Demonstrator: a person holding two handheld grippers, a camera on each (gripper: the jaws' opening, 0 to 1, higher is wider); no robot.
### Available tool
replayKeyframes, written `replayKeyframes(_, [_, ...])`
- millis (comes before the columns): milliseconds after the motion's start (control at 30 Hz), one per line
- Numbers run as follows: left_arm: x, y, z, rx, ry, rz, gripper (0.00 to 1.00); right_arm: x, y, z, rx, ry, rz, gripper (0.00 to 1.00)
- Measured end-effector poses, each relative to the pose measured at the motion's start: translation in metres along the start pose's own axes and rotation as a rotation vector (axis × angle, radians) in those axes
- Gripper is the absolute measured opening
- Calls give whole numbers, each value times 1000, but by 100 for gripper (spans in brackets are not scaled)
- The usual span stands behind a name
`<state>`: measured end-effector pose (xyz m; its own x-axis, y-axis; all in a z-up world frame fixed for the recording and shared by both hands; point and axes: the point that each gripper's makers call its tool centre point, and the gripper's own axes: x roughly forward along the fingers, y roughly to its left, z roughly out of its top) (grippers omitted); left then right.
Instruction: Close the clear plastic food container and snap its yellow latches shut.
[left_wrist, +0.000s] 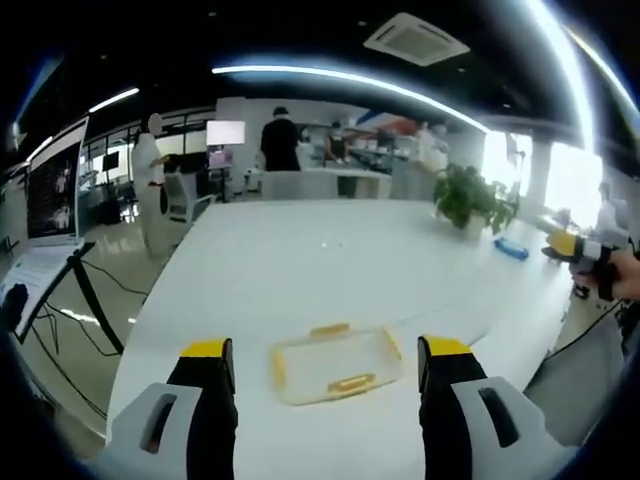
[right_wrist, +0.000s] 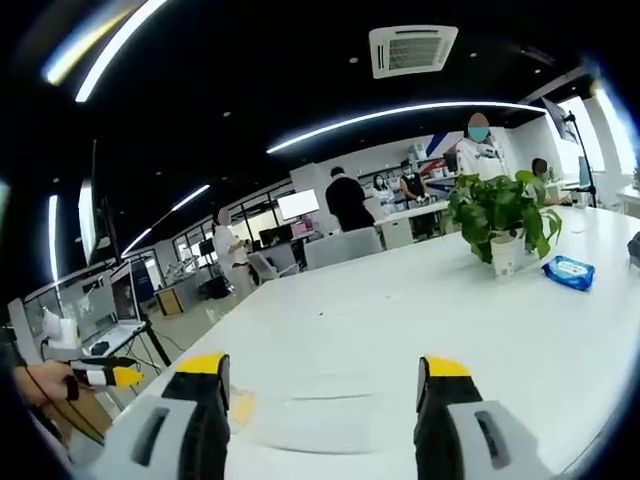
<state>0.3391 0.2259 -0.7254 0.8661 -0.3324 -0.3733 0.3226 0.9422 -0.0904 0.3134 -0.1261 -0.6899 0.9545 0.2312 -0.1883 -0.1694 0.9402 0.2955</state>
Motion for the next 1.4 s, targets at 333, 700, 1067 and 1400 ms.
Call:
replayKeyframes(333, [-1,-3,-6,-5,15,-6,72,-2,-2,-4,11,5,-8,75])
replayKeyframes(700, [2,3,-9,-23,19,14,77,3,3,-12,4,37,1,75])
replayKeyframes(1067, [6,5,-12,-29,25,1,86,11,12,-13,-11,53,23,73])
replayKeyframes(1400, [7,13,-9,-28,28,-2,86,21,27,-20,-13,74,44,71])
